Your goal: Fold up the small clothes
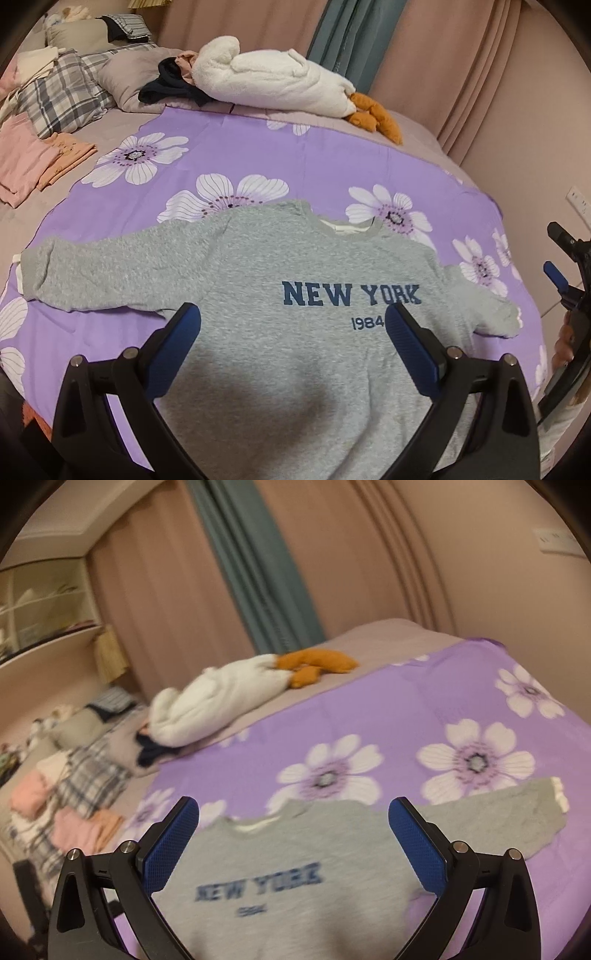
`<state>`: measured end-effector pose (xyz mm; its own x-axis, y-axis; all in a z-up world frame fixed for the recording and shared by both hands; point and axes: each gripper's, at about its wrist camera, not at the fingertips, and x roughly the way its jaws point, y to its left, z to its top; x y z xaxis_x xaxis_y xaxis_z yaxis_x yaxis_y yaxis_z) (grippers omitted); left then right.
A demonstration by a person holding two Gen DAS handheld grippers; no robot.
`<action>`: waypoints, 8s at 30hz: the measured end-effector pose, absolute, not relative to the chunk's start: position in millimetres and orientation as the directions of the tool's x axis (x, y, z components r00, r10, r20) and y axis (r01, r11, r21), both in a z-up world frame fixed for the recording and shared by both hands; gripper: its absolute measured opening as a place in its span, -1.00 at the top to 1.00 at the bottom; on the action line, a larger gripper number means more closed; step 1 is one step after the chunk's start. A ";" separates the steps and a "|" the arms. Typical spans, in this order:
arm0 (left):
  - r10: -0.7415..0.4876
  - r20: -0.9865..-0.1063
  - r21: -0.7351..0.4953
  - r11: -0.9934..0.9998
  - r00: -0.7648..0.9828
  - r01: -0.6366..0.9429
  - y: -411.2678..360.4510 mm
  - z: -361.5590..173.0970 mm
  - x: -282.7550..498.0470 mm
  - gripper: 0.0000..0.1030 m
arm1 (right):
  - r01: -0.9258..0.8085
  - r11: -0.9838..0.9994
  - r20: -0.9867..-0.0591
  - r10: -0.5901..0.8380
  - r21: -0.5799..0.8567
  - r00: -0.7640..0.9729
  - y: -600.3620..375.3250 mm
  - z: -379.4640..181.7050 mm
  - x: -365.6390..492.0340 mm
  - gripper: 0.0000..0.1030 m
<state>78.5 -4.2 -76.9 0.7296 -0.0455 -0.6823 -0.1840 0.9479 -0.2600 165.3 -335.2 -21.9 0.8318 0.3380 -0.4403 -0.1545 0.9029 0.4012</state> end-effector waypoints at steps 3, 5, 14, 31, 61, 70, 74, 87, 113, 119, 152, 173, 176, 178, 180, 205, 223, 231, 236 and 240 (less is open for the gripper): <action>-0.041 -0.696 -0.238 0.955 0.717 -0.177 -12.1 -86.0 87.0 -0.89 | -0.050 0.895 -0.482 0.285 0.443 0.829 -369.1 -42.1 177.3 -0.99; -0.047 -0.710 -0.230 0.958 0.702 -0.169 -17.1 -93.6 93.8 -0.85 | 0.052 0.893 -0.523 0.214 0.447 0.825 -393.9 -57.2 182.7 -0.95; -0.079 -0.787 -0.216 0.965 0.612 -0.152 -32.9 -140.3 112.7 -0.62 | 0.364 0.783 -0.673 0.092 0.504 0.734 -482.5 -117.3 194.5 -0.66; -0.137 -0.835 -0.273 0.944 0.533 -0.186 -17.4 -176.7 110.3 -0.58 | 0.598 0.628 -0.764 -0.009 0.498 0.645 -559.5 -182.0 198.5 0.41; -0.027 -0.741 -0.257 0.935 0.671 -0.246 23.1 -113.4 84.6 -0.57 | -0.374 0.887 -0.689 0.449 0.270 0.568 -232.6 -114.2 222.7 0.76; -0.097 -0.719 -0.278 0.948 0.689 -0.157 -4.4 -98.6 110.7 -0.69 | -0.406 0.856 -0.733 0.495 0.320 0.466 -220.9 -111.9 207.2 0.41; -0.217 -0.714 -0.358 0.930 0.666 -0.081 -29.6 -106.8 144.1 -0.72 | -0.358 0.879 -0.644 0.476 0.315 0.599 -253.1 -84.6 198.7 -0.29; -0.474 -0.737 -0.557 0.830 0.481 -0.035 -100.3 -181.0 228.5 -0.29 | -0.077 0.920 -0.685 0.341 0.385 0.644 -341.2 -107.2 217.9 -0.29; -0.212 -0.615 -0.384 0.922 0.760 -0.053 -41.5 -73.9 197.8 0.62 | -0.099 0.893 -0.707 0.411 0.439 0.576 -335.1 -128.5 230.7 -0.29; -0.158 -0.666 -0.347 0.931 0.729 -0.115 -28.5 -88.9 193.9 0.62 | -0.100 0.912 -0.751 0.386 0.398 0.536 -319.4 -142.9 237.9 -0.29; -0.052 -0.813 -0.223 0.948 0.580 -0.228 0.8 -160.5 200.0 0.57 | -0.140 0.943 -0.813 0.333 0.303 0.477 -288.6 -163.1 241.3 -0.29; -0.053 -0.832 -0.234 0.936 0.553 -0.263 14.9 -180.7 195.7 0.04 | -0.141 0.954 -0.833 0.299 0.264 0.466 -281.5 -169.2 245.1 -0.29; -0.034 -0.836 -0.216 0.938 0.548 -0.272 16.4 -177.7 192.2 -0.07 | -0.140 0.958 -0.835 0.288 0.251 0.468 -280.3 -169.2 244.7 -0.29; -0.037 -0.836 -0.224 0.934 0.548 -0.278 18.6 -171.7 185.0 -0.08 | -0.139 0.959 -0.837 0.282 0.245 0.469 -279.7 -167.7 244.0 -0.29; -0.035 -0.829 -0.225 0.934 0.558 -0.276 21.7 -162.9 176.2 -0.13 | -0.136 0.962 -0.837 0.273 0.237 0.475 -280.3 -163.5 241.4 -0.29; 0.221 -0.682 -0.337 0.751 0.697 -0.568 162.3 -103.8 39.0 -0.99 | -0.090 0.957 -0.511 0.225 0.275 0.829 -282.1 -35.4 111.7 -0.98; 0.197 -0.701 -0.545 0.471 0.685 -0.694 269.8 -176.3 -2.7 -0.48 | -0.032 0.939 -0.566 0.233 0.342 0.791 -249.8 -49.3 111.0 -0.98; 0.200 -0.679 -0.589 0.428 0.707 -0.686 295.9 -187.6 3.7 0.36 | -0.033 0.939 -0.581 0.239 0.342 0.778 -239.9 -52.7 112.0 -0.98; 0.217 -0.666 -0.588 0.436 0.714 -0.681 291.2 -172.4 6.4 0.55 | -0.036 0.941 -0.584 0.238 0.335 0.776 -236.2 -52.6 112.9 -0.98; 0.219 -0.622 -0.603 0.479 0.752 -0.638 280.4 -149.1 12.0 0.56 | -0.039 0.943 -0.585 0.238 0.331 0.776 -234.3 -53.4 112.5 -0.98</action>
<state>12.0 280.4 -149.1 0.7518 0.2195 -0.6217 -0.6382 0.4790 -0.6027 112.5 -234.3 -53.4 0.7758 0.2378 -0.5845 -0.0393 0.9427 0.3314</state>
